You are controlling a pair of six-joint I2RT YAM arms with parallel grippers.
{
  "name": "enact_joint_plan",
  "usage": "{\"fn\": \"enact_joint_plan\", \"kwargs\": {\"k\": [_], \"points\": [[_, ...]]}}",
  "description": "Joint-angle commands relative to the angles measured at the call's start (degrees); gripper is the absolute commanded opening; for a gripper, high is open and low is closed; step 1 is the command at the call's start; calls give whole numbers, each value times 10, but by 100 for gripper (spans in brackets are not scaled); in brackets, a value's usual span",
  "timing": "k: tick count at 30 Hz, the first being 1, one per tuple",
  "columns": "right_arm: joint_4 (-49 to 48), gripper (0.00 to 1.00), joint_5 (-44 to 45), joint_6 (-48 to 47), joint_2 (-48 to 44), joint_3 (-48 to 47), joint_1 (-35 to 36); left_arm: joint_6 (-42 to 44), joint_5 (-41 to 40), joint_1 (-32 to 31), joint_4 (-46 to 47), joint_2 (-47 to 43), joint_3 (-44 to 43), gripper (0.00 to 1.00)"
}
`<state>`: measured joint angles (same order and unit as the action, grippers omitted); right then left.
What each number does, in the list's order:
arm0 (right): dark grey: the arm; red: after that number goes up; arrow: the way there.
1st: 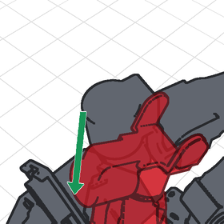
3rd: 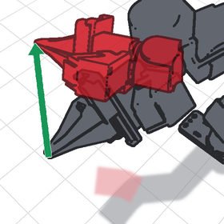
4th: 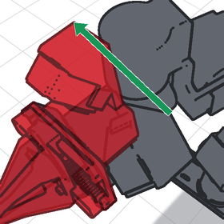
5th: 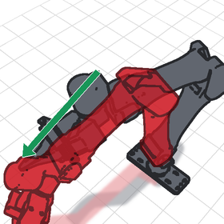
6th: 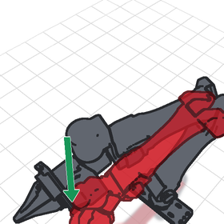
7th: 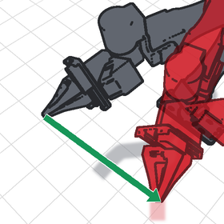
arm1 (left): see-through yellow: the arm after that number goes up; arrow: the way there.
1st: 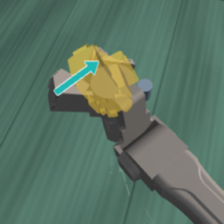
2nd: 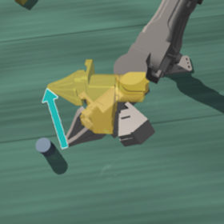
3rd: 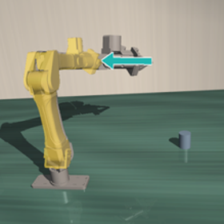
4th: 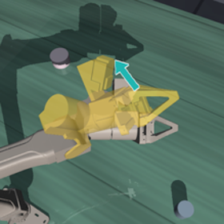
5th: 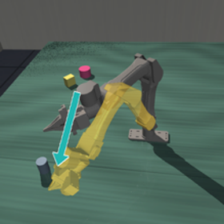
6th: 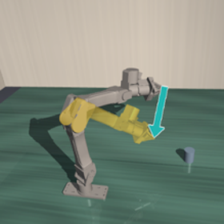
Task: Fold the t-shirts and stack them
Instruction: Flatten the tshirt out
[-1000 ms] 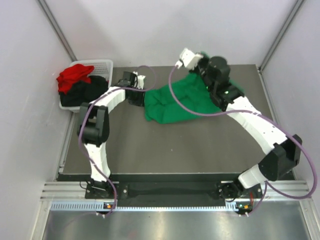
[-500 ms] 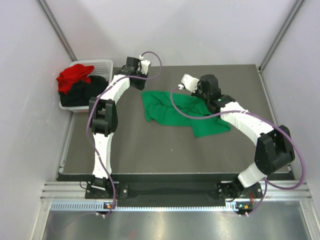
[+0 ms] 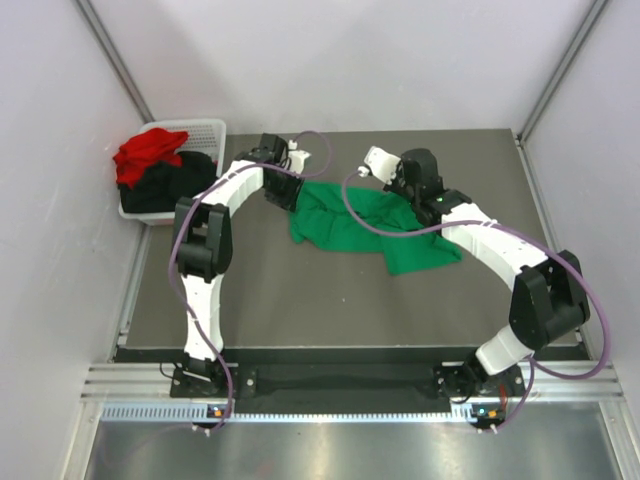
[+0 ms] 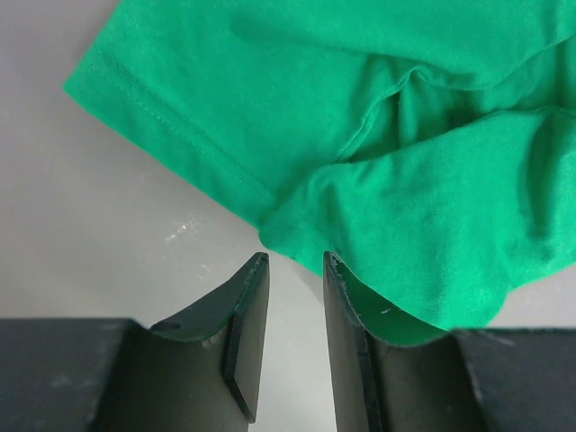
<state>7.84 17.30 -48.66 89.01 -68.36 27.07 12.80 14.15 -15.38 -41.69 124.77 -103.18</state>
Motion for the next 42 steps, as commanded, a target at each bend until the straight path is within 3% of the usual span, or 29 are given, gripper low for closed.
{"fn": "enact_joint_plan", "kwargs": {"k": [1,11,20,23,24,25,42], "points": [[-12,0,-1,14,6,-30,-7,9,11,3,0,-36,10,36],[-3,0,-5,18,15,-47,-6,14,-26,3,27,2,1,36],[-3,0,-9,19,20,-46,-7,10,-18,3,-34,57,-52,33],[-3,0,-10,19,23,-49,-6,13,-21,3,-34,58,-53,15],[-3,0,-10,20,24,-50,-6,14,-22,3,-34,58,-53,3],[-3,0,-10,20,25,-50,-6,13,-25,3,-32,57,-53,0],[-49,0,43,41,18,-56,-17,79,-77,3,0,-124,-93,0]]}}
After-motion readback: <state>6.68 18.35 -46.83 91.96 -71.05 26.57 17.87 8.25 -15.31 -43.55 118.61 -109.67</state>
